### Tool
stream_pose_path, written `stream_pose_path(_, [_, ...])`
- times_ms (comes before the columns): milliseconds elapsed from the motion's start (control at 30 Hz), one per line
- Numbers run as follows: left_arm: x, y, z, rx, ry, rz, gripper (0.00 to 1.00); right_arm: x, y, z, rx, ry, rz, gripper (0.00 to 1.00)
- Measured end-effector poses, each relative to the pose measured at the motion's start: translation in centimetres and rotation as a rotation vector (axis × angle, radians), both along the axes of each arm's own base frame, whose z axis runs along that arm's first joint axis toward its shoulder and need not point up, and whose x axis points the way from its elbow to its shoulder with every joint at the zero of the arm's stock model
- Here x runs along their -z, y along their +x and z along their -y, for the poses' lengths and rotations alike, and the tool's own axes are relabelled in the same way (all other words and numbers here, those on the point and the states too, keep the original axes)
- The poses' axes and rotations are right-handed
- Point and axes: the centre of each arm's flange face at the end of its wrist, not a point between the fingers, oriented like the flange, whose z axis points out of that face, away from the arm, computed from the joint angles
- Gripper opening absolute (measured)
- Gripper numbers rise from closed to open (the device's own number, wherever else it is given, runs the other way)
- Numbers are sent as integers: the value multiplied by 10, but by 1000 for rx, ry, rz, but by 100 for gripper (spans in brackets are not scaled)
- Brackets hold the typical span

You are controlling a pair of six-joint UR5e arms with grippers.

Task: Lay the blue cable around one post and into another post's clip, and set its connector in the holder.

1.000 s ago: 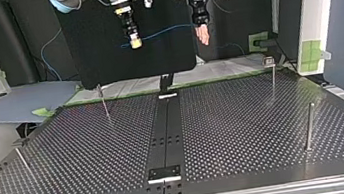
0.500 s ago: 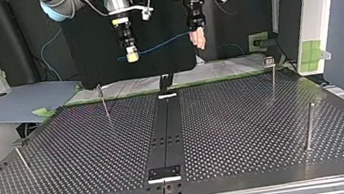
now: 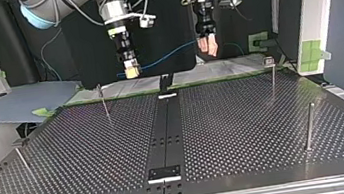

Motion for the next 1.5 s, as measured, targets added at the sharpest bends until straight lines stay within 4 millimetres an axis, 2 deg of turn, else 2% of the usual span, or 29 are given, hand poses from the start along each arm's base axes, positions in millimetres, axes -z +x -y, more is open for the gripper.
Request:
stream_pose_path(100, [-9,6,-6,0,-29,3,100,-20,4,-1,-15,-27,-8,0])
stream_pose_path(400, [-45,27,-25,-4,-122,28,100,-50,19,-2,-41,-53,-38,0])
stream_pose_path(600, [-80,46,-41,-59,-183,74,100,-69,29,-3,-53,-59,-48,0])
stream_pose_path(833, [-124,65,-66,-175,-169,137,100,-90,41,-3,-68,-54,-56,0])
stream_pose_path(967, [-152,73,-83,-251,-148,172,100,-89,52,0,-87,-38,-78,0])
stream_pose_path(1233, [-202,81,-113,-363,-143,234,100,-75,76,-1,-131,0,-129,0])
stream_pose_path(1400, [-235,79,-122,-387,-149,274,100,-68,88,2,-143,16,-151,0])
stream_pose_path(1500, [-256,75,-125,-392,-156,300,100,-72,94,5,-146,8,-144,0])
